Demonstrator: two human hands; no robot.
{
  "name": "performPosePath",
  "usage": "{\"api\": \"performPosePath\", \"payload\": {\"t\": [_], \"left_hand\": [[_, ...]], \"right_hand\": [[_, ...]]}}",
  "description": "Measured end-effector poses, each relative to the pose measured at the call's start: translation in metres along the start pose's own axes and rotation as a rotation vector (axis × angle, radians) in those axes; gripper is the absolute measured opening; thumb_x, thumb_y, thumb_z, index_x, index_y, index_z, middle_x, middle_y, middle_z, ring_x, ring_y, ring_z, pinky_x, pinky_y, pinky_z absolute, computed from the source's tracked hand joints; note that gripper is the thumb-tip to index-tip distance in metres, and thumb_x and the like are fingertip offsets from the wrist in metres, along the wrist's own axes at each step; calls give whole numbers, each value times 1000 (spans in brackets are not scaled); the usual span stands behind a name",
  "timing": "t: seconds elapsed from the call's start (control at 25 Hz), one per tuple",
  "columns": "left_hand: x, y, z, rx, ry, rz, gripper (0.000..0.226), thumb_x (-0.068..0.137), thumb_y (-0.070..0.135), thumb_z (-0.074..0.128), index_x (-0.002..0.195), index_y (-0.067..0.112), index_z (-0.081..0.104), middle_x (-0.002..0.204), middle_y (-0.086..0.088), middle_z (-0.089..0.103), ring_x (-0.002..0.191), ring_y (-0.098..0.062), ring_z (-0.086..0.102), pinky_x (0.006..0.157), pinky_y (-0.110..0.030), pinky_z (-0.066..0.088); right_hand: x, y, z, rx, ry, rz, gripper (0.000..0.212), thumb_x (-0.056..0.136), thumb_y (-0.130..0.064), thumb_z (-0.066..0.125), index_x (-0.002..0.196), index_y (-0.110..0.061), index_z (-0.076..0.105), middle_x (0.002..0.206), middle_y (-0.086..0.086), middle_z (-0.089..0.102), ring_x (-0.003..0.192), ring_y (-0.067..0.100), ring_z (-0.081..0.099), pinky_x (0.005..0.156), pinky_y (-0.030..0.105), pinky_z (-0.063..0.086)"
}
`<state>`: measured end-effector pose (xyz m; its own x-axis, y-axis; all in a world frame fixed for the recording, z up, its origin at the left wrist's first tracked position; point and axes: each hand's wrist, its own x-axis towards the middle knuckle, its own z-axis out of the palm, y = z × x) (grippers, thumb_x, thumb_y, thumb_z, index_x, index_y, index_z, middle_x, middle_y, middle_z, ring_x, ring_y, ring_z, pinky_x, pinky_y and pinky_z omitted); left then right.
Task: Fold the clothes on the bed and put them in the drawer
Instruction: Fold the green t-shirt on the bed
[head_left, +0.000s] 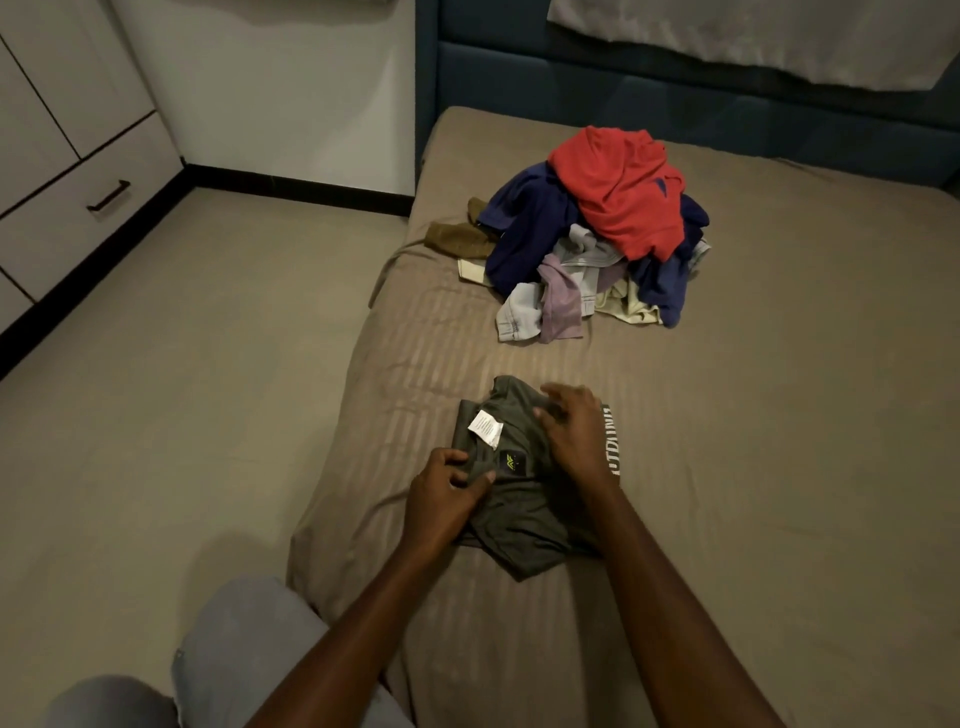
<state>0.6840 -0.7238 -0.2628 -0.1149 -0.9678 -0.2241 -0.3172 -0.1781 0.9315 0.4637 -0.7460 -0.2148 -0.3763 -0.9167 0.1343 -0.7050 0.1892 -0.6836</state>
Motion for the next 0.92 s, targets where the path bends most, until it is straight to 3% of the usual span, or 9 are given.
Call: {"api": "performPosePath", "payload": {"t": [0.12, 0.2, 0.28, 0.36, 0.48, 0.56, 0.64, 0.76, 0.92], "left_hand": [[-10, 3, -1, 181, -60, 46, 107, 40, 83, 86, 130, 42, 44, 96, 6, 73, 83, -15, 72, 73, -43, 60], [-10, 7, -5, 340, -116, 104, 136, 42, 79, 85, 155, 34, 22, 121, 3, 70, 102, -19, 69, 82, -38, 58], [-6, 5, -10, 341, -192, 115, 144, 48, 63, 89, 163, 27, 8, 116, 3, 71, 93, -15, 70, 76, -36, 57], [-1, 1, -15, 171, -259, 83, 139, 54, 39, 97, 163, 25, 12, 90, 4, 70, 70, -11, 66, 66, -40, 58], [-2, 1, -21, -108, -287, 20, 123, 59, 6, 98, 158, 24, 27, 82, 1, 65, 63, -7, 63, 61, -33, 56], [-7, 5, -22, -250, -233, 0, 104, 62, 3, 97, 148, 21, 42, 80, 0, 67, 66, -9, 66, 64, -34, 58], [-14, -2, -23, -282, -52, 3, 68, 70, 14, 93, 129, 22, 61, 75, 0, 69, 65, -15, 68, 65, -44, 62], [-22, -6, -29, 52, 326, 117, 24, 81, 44, 71, 98, 28, 67, 77, 4, 70, 69, -18, 68, 65, -41, 60], [-17, 40, -9, 636, 243, 92, 53, 99, 61, 47, 108, 11, 62, 102, -11, 70, 94, -32, 68, 75, -39, 50]], "right_hand": [[49, -1, 28, -171, -138, 23, 26, 90, -34, 74, 115, -28, 72, 127, 2, 60, 124, 27, 45, 101, 39, 31], [65, -2, 43, -69, -101, 55, 14, 93, -26, 71, 106, -21, 73, 123, 3, 63, 123, 29, 47, 94, 36, 26], [73, -1, 50, 22, -18, 67, 12, 97, -21, 65, 107, -16, 68, 118, 6, 65, 119, 31, 50, 93, 37, 27], [78, 2, 52, 34, 25, 58, 12, 99, -21, 61, 107, -13, 65, 114, 7, 65, 115, 33, 52, 93, 41, 32], [78, -2, 47, -23, -10, 35, 13, 97, -25, 64, 108, -17, 65, 111, 5, 67, 112, 31, 54, 90, 40, 32], [63, -3, 33, -118, 10, 22, 24, 96, -29, 66, 117, -19, 65, 116, 6, 68, 114, 31, 54, 94, 41, 36], [30, 5, 11, -201, 153, 76, 31, 95, -28, 65, 123, -14, 63, 119, 14, 66, 113, 37, 55, 95, 46, 41], [-35, 23, -18, -268, 314, 272, 34, 97, -30, 59, 120, -4, 59, 114, 25, 62, 105, 46, 56, 86, 49, 46], [-70, 44, -31, 33, 132, 602, 44, 95, -45, 63, 117, -7, 61, 113, 16, 70, 102, 38, 66, 87, 41, 51]]}}
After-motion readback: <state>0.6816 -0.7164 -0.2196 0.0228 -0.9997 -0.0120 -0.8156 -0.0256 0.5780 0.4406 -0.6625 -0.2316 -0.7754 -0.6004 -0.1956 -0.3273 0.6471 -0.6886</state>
